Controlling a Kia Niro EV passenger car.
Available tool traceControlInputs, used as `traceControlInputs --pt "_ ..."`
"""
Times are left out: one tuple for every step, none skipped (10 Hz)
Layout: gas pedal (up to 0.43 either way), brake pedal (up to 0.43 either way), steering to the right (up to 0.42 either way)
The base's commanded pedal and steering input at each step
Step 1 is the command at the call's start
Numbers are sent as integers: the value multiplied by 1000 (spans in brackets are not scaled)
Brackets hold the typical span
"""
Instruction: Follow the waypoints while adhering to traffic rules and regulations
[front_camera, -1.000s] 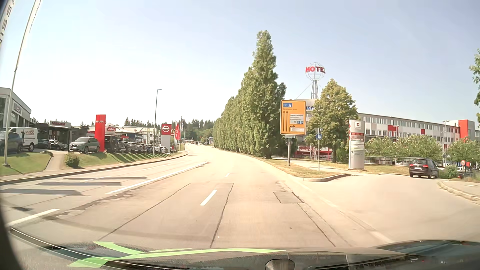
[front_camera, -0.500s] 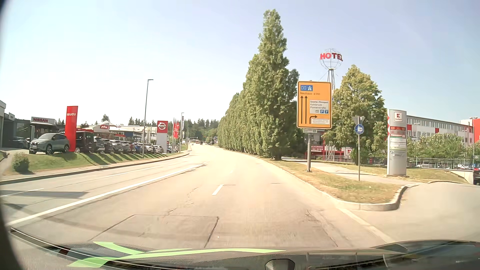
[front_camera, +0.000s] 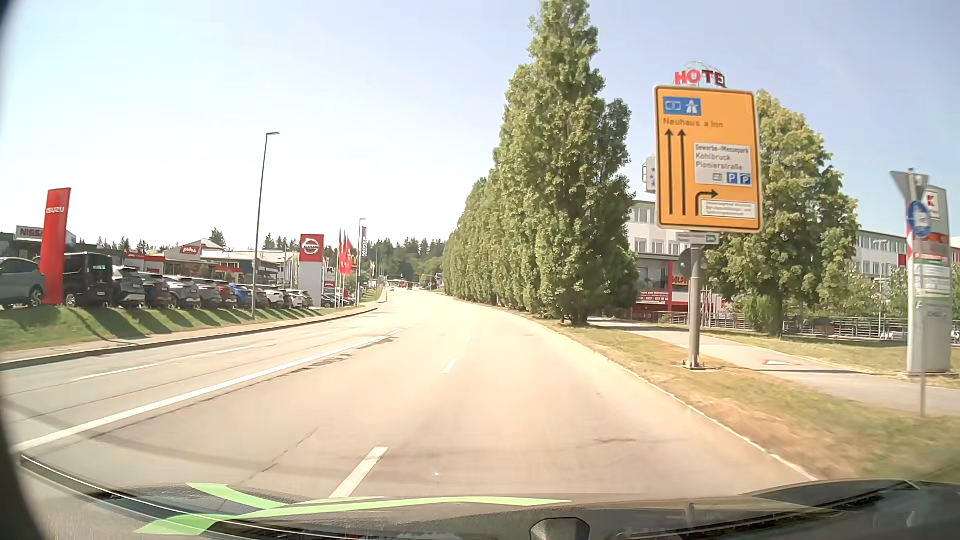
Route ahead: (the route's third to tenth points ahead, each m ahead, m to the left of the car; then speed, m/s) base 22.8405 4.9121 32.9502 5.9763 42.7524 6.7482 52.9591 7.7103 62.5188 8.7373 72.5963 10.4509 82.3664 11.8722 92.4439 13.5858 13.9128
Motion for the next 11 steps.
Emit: traceControlInputs --pt "110 0 -9" --pt "110 0 -9" --pt "110 0 -8" --pt "110 0 -7" --pt "110 0 -6" --pt "110 0 -6" --pt "110 0 -6" --pt "110 0 -7" --pt "110 0 -9" --pt "110 0 -10" --pt "110 0 -10"
